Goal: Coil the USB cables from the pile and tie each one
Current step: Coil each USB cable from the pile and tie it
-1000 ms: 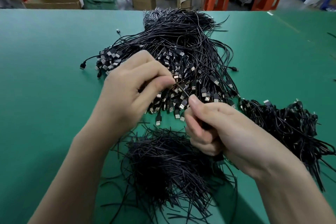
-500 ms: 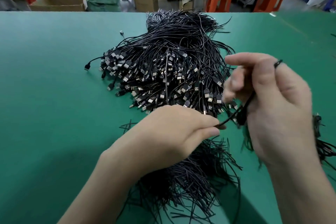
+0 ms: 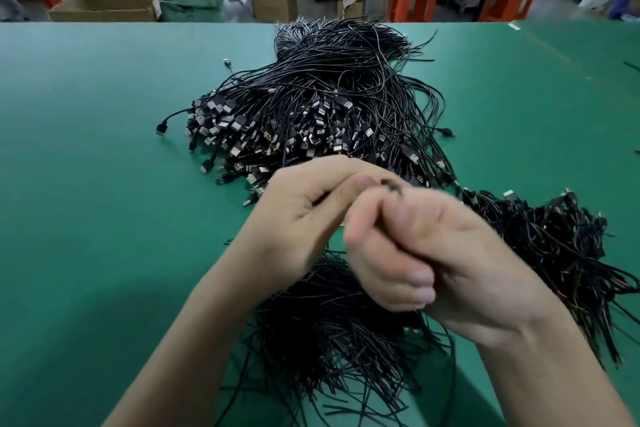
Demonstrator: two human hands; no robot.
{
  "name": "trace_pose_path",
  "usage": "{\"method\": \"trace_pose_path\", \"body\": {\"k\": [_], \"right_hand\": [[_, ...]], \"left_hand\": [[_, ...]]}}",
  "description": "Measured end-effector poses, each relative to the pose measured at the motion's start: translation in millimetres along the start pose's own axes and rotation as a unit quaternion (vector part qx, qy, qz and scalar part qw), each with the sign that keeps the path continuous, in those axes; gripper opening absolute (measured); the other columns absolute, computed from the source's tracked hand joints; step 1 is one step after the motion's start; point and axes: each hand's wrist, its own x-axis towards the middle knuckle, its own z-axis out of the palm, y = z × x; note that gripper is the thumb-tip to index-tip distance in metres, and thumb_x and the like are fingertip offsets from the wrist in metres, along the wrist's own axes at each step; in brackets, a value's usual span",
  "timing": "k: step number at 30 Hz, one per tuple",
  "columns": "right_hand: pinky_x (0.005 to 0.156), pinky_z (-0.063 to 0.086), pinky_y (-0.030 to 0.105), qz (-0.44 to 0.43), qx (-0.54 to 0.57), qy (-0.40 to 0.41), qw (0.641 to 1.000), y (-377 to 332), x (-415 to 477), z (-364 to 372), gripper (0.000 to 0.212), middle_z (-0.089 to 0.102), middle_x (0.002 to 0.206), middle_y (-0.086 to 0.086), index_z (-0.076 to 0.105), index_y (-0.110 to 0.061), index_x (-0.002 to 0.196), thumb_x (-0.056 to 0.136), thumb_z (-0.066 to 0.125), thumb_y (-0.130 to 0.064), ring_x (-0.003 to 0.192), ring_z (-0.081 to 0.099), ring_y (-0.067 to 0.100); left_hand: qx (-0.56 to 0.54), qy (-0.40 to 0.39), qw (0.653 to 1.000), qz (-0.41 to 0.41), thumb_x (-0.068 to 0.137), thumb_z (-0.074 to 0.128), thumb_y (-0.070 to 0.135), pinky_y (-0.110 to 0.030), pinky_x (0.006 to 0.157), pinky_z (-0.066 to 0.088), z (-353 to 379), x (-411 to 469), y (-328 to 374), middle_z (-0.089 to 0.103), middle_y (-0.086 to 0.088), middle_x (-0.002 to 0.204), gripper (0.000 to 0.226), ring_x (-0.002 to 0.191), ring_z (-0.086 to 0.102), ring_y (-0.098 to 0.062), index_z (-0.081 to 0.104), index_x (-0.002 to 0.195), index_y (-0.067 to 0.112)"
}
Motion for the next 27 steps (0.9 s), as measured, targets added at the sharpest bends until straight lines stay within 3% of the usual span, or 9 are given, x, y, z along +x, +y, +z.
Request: {"method": "trace_pose_path", "body": {"k": [4, 7, 9, 10, 15, 18, 21, 24, 27], "right_hand": [[0.061, 0.054, 0.022, -0.178, -0.104, 0.218, 0.954, -5, 3, -6, 0.032, 0.065, 0.073, -0.002, 0.071, -0.009, 0.111, 0.104, 0.043, -0.024, 0.064, 0.064, 0.010], [0.081, 0.058, 0.029, -0.216, -0.350, 0.350, 0.841, -6, -1, -19, 0.030, 0.075, 0.091, 0.003, 0.066, -0.009, 0.117, 0.110, 0.039, -0.019, 0.088, 0.074, 0.017], [0.074, 0.056, 0.022, -0.167, -0.515, 0.372, 0.754, -3, -4, -24, 0.029, 0.074, 0.085, -0.005, 0.069, -0.020, 0.109, 0.109, 0.041, -0.024, 0.081, 0.072, 0.010], [0.064, 0.052, 0.019, -0.125, -0.551, 0.359, 0.743, -1, -5, -25, 0.031, 0.070, 0.075, -0.008, 0.070, -0.026, 0.100, 0.109, 0.041, -0.030, 0.070, 0.068, 0.005], [0.050, 0.031, 0.015, 0.085, -0.344, 0.152, 0.923, 7, 0, -19, 0.066, 0.038, 0.058, -0.009, 0.070, -0.020, 0.081, 0.099, 0.024, -0.064, 0.053, 0.034, 0.007], [0.051, 0.026, 0.023, 0.137, -0.195, 0.030, 0.971, 2, -4, -18, 0.056, 0.034, 0.060, -0.005, 0.071, -0.019, 0.087, 0.102, 0.031, -0.054, 0.053, 0.029, 0.013], [0.049, 0.022, 0.026, 0.057, -0.091, -0.041, 0.993, -2, -8, -15, 0.039, 0.028, 0.060, -0.003, 0.070, -0.020, 0.090, 0.105, 0.036, -0.033, 0.051, 0.026, 0.012], [0.044, 0.026, 0.024, -0.067, -0.009, 0.022, 0.997, -2, 0, -11, 0.035, 0.027, 0.059, -0.006, 0.068, -0.014, 0.093, 0.105, 0.038, -0.028, 0.048, 0.027, 0.008], [0.048, 0.040, 0.019, -0.149, -0.043, 0.189, 0.970, -3, 4, -13, 0.038, 0.041, 0.056, -0.010, 0.072, -0.016, 0.093, 0.106, 0.039, -0.030, 0.047, 0.041, 0.005]], "left_hand": [[0.075, -0.071, 0.993, -0.061, 0.104, 0.048, 0.034, -0.045, 0.070, 0.052, 8, -3, -4, 0.069, 0.004, 0.080, 0.027, 0.071, 0.062, -0.019, 0.069, 0.096, 0.049], [0.148, -0.084, 0.985, -0.040, 0.104, 0.055, 0.036, -0.034, 0.071, 0.055, 2, -4, 0, 0.075, 0.014, 0.089, 0.024, 0.078, 0.069, -0.008, 0.077, 0.112, 0.032], [0.170, -0.047, 0.984, 0.002, 0.102, 0.059, 0.037, -0.023, 0.063, 0.047, -8, -2, 4, 0.071, 0.018, 0.079, 0.021, 0.071, 0.064, -0.004, 0.078, 0.099, 0.030], [0.183, -0.022, 0.983, 0.020, 0.101, 0.061, 0.036, -0.021, 0.059, 0.043, -13, -1, 6, 0.067, 0.017, 0.073, 0.019, 0.066, 0.060, -0.005, 0.077, 0.093, 0.030], [0.120, 0.052, 0.991, 0.033, 0.094, 0.070, 0.026, -0.013, 0.060, 0.033, -20, -2, 4, 0.050, 0.017, 0.060, 0.015, 0.057, 0.043, -0.003, 0.069, 0.079, 0.021], [0.051, 0.066, 0.997, 0.008, 0.091, 0.072, 0.029, -0.020, 0.057, 0.033, -19, -3, 4, 0.048, 0.002, 0.064, 0.014, 0.057, 0.035, -0.011, 0.063, 0.086, 0.020], [-0.014, 0.056, 0.998, 0.012, 0.103, 0.059, 0.020, -0.019, 0.059, 0.040, -11, 0, 7, 0.063, 0.010, 0.078, 0.012, 0.062, 0.049, -0.006, 0.067, 0.095, 0.020], [-0.050, 0.013, 0.999, -0.005, 0.106, 0.045, 0.002, -0.015, 0.075, 0.050, 11, 0, 11, 0.070, 0.016, 0.090, 0.034, 0.083, 0.065, 0.000, 0.066, 0.106, 0.029], [-0.027, -0.040, 0.997, -0.061, 0.104, 0.043, 0.001, -0.029, 0.059, 0.046, 26, -3, 9, 0.061, 0.010, 0.073, 0.041, 0.062, 0.051, -0.008, 0.058, 0.088, 0.035]]}}
